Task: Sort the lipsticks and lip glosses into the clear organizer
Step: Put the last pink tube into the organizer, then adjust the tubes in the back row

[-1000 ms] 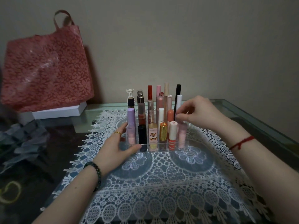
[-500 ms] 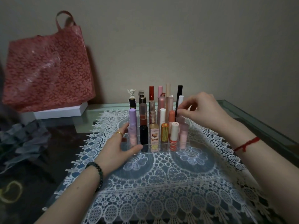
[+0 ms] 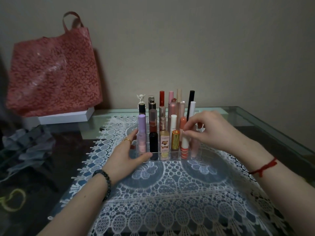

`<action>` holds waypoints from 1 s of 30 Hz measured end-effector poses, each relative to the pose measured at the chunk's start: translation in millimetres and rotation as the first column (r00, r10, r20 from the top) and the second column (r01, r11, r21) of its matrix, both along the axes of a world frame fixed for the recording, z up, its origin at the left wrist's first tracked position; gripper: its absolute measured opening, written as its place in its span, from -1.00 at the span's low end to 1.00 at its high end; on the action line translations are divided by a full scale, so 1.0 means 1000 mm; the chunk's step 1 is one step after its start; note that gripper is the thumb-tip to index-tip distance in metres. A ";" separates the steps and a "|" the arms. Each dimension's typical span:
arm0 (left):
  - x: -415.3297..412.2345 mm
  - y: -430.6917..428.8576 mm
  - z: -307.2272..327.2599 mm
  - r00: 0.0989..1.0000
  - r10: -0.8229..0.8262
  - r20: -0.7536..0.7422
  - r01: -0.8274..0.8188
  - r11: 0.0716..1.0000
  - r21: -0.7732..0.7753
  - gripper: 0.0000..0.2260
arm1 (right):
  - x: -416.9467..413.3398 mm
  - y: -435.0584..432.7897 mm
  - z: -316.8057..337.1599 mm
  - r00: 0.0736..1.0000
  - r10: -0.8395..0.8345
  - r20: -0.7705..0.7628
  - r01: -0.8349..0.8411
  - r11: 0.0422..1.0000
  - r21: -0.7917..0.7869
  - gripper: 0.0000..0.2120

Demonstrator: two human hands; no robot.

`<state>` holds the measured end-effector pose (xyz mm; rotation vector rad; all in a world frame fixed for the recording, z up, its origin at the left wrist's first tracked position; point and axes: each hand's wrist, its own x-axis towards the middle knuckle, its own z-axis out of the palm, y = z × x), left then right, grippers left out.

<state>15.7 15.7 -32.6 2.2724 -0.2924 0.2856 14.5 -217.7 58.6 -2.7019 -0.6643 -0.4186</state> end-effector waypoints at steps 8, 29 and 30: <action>0.002 0.001 -0.001 1.000 0.006 0.012 -0.006 1.000 0.004 -0.12 | -0.008 0.024 0.009 0.983 0.120 0.137 -0.119 0.993 -0.012 -0.85; 0.002 -0.001 -0.001 1.000 -0.009 0.023 0.009 1.000 -0.004 -0.11 | 0.003 0.044 -0.003 0.990 0.103 0.098 -0.099 0.994 -0.048 -0.84; 0.003 -0.001 0.000 1.000 -0.009 0.024 0.010 1.000 -0.007 -0.12 | 0.002 0.045 0.000 0.988 0.101 0.117 -0.099 0.995 -0.023 -0.84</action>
